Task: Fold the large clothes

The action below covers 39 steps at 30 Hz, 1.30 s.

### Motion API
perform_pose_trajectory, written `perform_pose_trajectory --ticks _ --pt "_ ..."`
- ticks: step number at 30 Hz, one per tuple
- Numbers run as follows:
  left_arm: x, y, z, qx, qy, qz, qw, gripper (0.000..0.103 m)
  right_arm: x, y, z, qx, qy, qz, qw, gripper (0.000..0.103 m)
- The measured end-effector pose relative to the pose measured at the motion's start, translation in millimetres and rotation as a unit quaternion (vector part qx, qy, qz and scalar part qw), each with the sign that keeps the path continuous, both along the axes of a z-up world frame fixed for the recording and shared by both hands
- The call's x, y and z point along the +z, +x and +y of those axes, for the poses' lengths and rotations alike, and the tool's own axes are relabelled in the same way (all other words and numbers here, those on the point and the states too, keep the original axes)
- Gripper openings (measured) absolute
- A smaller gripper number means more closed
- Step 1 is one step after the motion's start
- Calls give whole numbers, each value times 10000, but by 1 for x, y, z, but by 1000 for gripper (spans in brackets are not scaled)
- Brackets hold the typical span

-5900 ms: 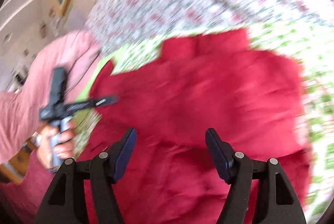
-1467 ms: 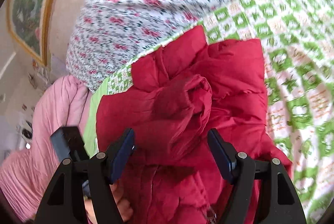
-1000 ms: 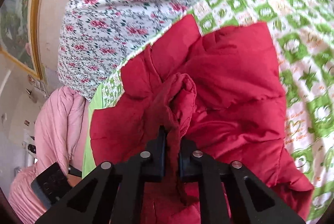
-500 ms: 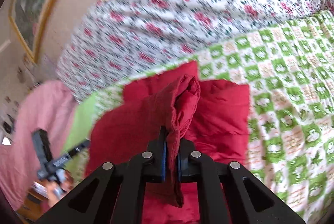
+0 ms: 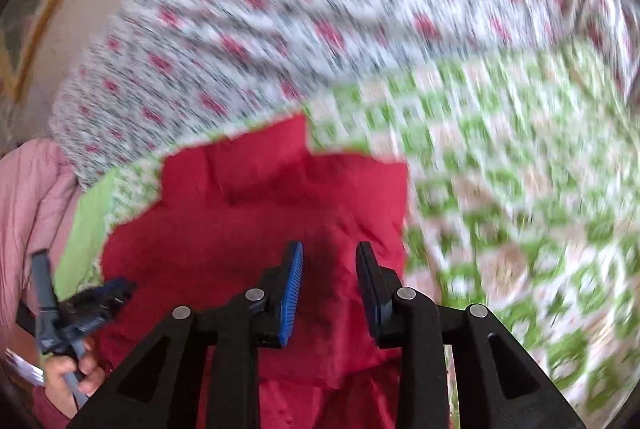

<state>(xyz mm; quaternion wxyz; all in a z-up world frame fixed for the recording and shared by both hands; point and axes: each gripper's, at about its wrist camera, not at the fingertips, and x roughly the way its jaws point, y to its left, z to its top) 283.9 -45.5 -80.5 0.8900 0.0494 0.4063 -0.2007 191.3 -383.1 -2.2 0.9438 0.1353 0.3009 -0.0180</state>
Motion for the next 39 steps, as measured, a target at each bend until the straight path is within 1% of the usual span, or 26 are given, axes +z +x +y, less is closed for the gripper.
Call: perform_pose_trajectory --ticks 1,3,4,6,9,12,13,14,15,16,17,19,22,24,26,29,30,31,32,33,34,36,37,38,39 --pt "0 0 -1 4 28 -8 10000 51 1 6 12 232 -129 78 9996 34" --pt "0 0 -1 12 70 -24 10000 51 -10 23 36 607 -368 353 9968 34" --pt "0 0 -1 14 94 -30 10000 51 -20 32 43 657 -496 536 9952 34" --pt "0 0 -2 15 155 -45 9999 51 -43 47 46 581 -645 911 9920 34" --pt "1 -1 -4 7 286 -66 9996 51 -65 55 37 468 -648 1107 9906 31" --pt "7 -5 -6 34 359 -86 9993 50 -69 58 30 430 -550 1167 9907 31" --pt "12 -7 -6 16 297 -95 9995 47 -69 59 30 418 -603 1193 9901 31" --pt "17 -10 -7 -19 222 -115 9997 47 -69 61 30 409 -623 1203 9899 31" --pt "25 -15 -8 -150 23 -164 9998 47 -69 62 30 402 -642 1207 9898 31" --pt "31 -19 -11 -271 -95 -209 9994 47 -70 63 30 401 -648 1207 9898 31" --pt "36 -22 -16 -373 -141 -261 9989 47 -71 64 29 396 -636 1207 9899 31" --pt "41 -25 -28 -524 -93 -330 9980 47 -71 65 28 387 -616 1198 9901 31" --pt "33 -17 -41 -558 31 -175 9983 47 -70 60 31 406 -590 1188 9903 31" --pt "17 -5 -44 -470 135 76 9988 46 -70 58 28 417 -561 1177 9906 31" --pt "6 -3 -46 -461 196 105 9987 46 -70 56 25 420 -511 1170 9909 31" --pt "2 -4 -49 -447 342 45 9984 46 -64 50 23 403 -362 1121 9922 31" --pt "2 -3 -50 -427 364 40 9984 46 -59 46 23 356 -314 1098 9928 31" --pt "2 -3 -49 -408 365 39 9985 46 -51 39 24 323 -274 999 9941 35" --pt "2 -3 -49 -391 356 32 9986 46 -46 34 25 326 -260 918 9949 36" --pt "1 -3 -49 -376 352 17 9987 46 -40 28 27 345 -281 821 9956 36" --pt "1 -3 -49 -362 354 5 9987 46 -39 25 28 359 -303 819 9955 35" --pt "2 -5 -48 -362 345 -14 9987 46 -47 28 25 327 -353 1001 9938 34" --pt "4 -6 -47 -385 293 -8 9988 46 -58 33 20 272 -406 1176 9919 33" --pt "7 -10 -43 -452 193 11 9988 45 -66 37 15 292 -361 1239 9912 31" --pt "12 -15 -38 -514 86 25 9986 43 -70 39 11 321 -252 1241 9914 31"
